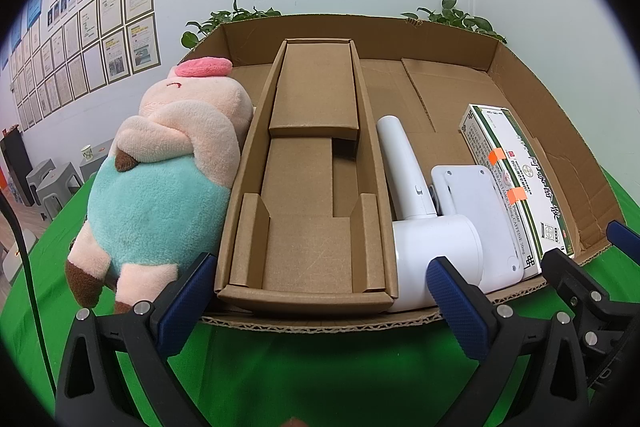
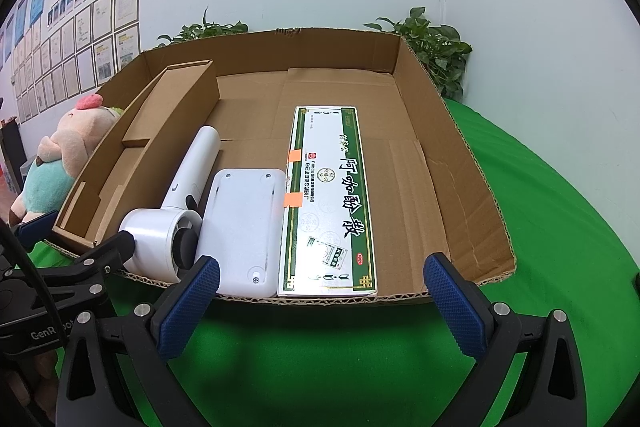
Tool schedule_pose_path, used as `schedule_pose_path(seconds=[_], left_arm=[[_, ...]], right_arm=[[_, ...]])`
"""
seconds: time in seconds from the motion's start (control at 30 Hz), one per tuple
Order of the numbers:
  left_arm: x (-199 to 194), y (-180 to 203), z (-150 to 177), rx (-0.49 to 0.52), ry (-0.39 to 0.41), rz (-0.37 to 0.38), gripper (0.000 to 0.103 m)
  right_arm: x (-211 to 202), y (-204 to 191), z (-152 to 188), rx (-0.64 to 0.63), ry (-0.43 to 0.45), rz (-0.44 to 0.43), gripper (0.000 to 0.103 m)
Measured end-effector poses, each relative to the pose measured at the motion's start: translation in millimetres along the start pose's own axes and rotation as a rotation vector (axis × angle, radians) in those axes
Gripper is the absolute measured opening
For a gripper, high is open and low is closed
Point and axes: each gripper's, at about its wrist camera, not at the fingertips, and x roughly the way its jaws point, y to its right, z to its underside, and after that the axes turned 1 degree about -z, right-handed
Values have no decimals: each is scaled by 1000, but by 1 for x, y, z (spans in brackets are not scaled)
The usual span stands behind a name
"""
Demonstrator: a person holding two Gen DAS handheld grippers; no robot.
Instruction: Organize objects
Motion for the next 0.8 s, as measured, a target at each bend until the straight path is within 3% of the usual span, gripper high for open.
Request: schedule_pose_path(seconds=[0.8], left_arm=[[0, 0, 0, 0, 0, 0, 103]], right_arm=[[1, -3, 0, 2, 0, 2, 103]])
